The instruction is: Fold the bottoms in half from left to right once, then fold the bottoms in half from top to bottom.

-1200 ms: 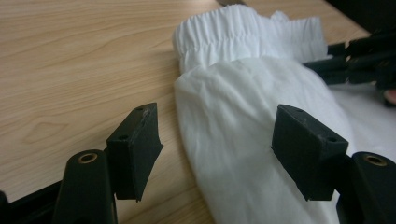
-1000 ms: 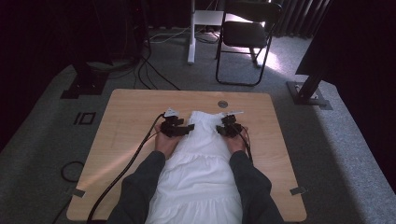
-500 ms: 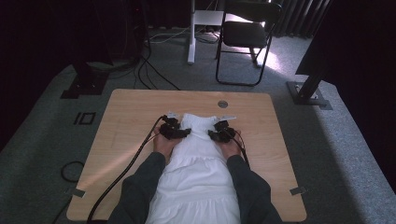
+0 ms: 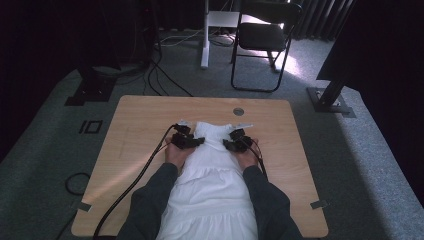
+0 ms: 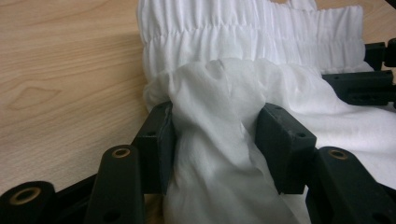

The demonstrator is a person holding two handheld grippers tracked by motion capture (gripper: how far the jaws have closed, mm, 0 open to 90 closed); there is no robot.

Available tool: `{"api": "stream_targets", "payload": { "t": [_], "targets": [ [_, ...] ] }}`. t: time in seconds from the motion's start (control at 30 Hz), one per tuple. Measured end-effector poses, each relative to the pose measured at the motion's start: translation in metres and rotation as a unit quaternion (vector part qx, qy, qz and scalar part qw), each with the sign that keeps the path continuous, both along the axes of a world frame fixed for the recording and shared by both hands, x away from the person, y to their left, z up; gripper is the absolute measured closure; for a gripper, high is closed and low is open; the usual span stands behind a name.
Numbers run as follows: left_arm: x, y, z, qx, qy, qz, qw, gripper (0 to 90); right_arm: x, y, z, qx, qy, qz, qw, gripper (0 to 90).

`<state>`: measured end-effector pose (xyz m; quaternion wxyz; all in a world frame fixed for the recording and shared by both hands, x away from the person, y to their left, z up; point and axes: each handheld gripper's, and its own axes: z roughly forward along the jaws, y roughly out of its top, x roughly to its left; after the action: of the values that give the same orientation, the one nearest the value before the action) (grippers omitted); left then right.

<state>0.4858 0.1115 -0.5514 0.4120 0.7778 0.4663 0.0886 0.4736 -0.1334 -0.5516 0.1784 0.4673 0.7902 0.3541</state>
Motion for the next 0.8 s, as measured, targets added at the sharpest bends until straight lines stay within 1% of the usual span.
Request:
{"api": "stream_targets", "payload": {
  "t": [0.07, 0.17, 0.2, 0.27, 0.3, 0.4, 0.47, 0.53, 0.57, 0.63, 0.8],
  "targets": [
    [-0.001, -0.001, 0.000, 0.008, -0.005, -0.005, 0.9999, 50.2, 0.001, -0.001, 0.000, 0.003, 0.000, -0.001, 1.0000, 60.9],
    [-0.001, -0.002, 0.000, 0.012, -0.008, -0.006, 0.9999, 50.2, 0.002, -0.003, 0.000, 0.005, 0.000, 0.000, 1.0000, 60.8],
    [-0.001, -0.003, 0.001, 0.018, -0.008, -0.008, 0.9998, 50.2, 0.002, -0.003, 0.000, 0.003, -0.001, 0.002, 1.0000, 60.8],
    [-0.001, -0.009, 0.004, 0.049, -0.009, -0.016, 0.9986, 49.9, 0.003, -0.004, 0.000, 0.003, -0.001, 0.003, 1.0000, 60.8],
    [0.000, -0.011, 0.005, 0.055, -0.009, -0.015, 0.9983, 49.6, 0.003, -0.004, -0.001, 0.003, -0.002, 0.003, 1.0000, 60.8],
    [0.002, -0.011, 0.004, 0.037, -0.003, -0.008, 0.9993, 49.3, 0.003, -0.005, -0.001, 0.004, -0.003, 0.002, 1.0000, 60.8],
    [0.003, -0.011, 0.004, 0.038, -0.003, -0.010, 0.9992, 49.3, 0.004, -0.005, -0.001, 0.004, -0.002, 0.002, 1.0000, 60.8],
    [0.005, -0.012, 0.004, 0.044, -0.004, -0.009, 0.9990, 47.5, 0.004, -0.006, -0.001, 0.006, -0.001, 0.001, 1.0000, 60.8],
    [0.007, -0.013, 0.005, 0.053, -0.007, -0.004, 0.9985, 44.3, 0.004, -0.007, -0.001, 0.007, -0.001, 0.001, 1.0000, 60.8],
    [0.008, -0.013, 0.005, 0.057, -0.010, -0.001, 0.9983, 43.1, 0.004, -0.007, -0.001, 0.007, -0.001, 0.000, 1.0000, 60.8],
    [0.007, -0.018, 0.004, 0.074, -0.018, -0.004, 0.9971, 34.5, 0.004, -0.007, -0.001, 0.007, 0.001, 0.001, 1.0000, 60.2]
  ]
}}
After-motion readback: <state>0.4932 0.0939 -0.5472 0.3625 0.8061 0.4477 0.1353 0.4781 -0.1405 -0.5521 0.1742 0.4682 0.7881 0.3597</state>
